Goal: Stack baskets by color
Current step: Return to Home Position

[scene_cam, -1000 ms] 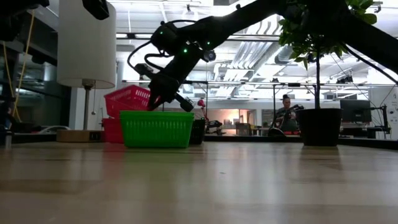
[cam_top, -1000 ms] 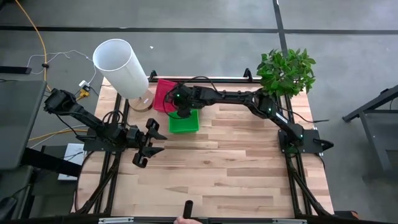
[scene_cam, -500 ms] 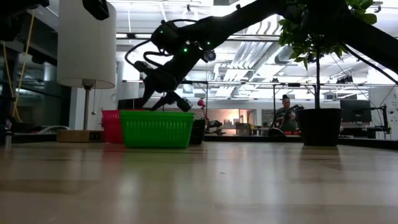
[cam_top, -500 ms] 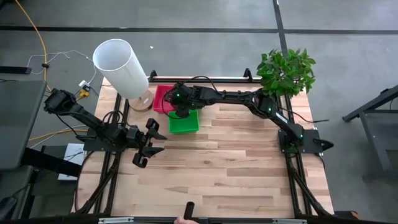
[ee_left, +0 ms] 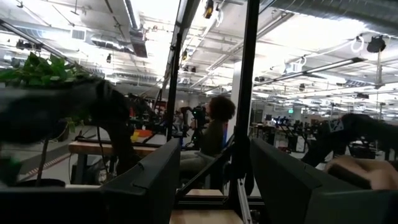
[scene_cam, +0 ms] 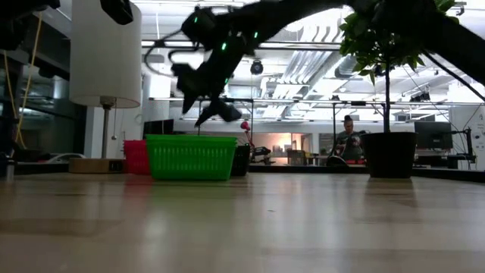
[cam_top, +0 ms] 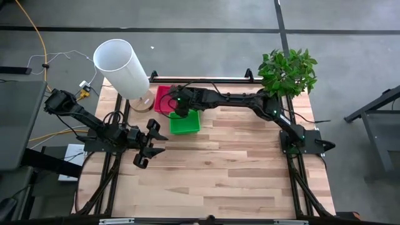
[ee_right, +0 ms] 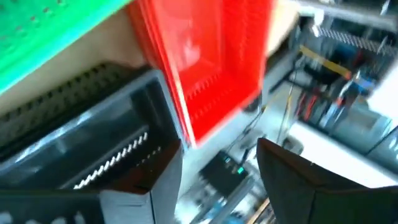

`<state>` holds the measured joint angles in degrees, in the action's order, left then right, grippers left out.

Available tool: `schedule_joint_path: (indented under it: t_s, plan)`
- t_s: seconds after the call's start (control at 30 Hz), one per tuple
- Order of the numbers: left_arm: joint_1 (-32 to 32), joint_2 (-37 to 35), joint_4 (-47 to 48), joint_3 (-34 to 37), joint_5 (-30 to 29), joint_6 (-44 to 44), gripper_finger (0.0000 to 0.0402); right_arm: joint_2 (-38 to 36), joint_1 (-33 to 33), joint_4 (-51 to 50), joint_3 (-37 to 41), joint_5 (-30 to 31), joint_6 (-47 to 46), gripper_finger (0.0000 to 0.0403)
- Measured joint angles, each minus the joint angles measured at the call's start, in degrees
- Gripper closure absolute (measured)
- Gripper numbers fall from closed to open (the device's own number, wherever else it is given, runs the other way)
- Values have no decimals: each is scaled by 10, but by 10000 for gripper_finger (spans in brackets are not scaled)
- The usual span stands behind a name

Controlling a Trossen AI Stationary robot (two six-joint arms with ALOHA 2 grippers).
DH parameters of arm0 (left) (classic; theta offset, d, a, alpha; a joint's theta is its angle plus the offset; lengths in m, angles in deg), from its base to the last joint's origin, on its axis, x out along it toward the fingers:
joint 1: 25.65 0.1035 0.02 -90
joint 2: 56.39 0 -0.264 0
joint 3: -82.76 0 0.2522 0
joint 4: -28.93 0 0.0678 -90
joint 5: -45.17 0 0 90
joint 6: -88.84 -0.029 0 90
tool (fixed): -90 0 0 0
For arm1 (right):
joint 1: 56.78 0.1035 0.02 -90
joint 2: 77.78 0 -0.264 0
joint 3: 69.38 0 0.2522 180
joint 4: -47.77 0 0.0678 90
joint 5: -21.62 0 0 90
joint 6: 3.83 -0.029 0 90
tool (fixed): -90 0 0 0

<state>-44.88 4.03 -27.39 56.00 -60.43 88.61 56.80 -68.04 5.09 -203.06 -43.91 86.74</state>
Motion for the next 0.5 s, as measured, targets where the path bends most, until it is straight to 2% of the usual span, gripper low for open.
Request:
schedule_joint_path:
  t_s: [0.1,0.2,0.37,0.5]
  plan:
    - [0,0,0,0,0,-4,218,-32,1,-50,0,16,-70,218]
    - [0,0,0,0,0,-4,218,-70,-1,-130,0,-8,-183,236]
    - [0,0,0,0,0,-8,218,-127,-19,-289,0,-139,-385,288]
    - [0,0,0,0,-1,-22,218,-144,-15,-377,1,-237,-473,377]
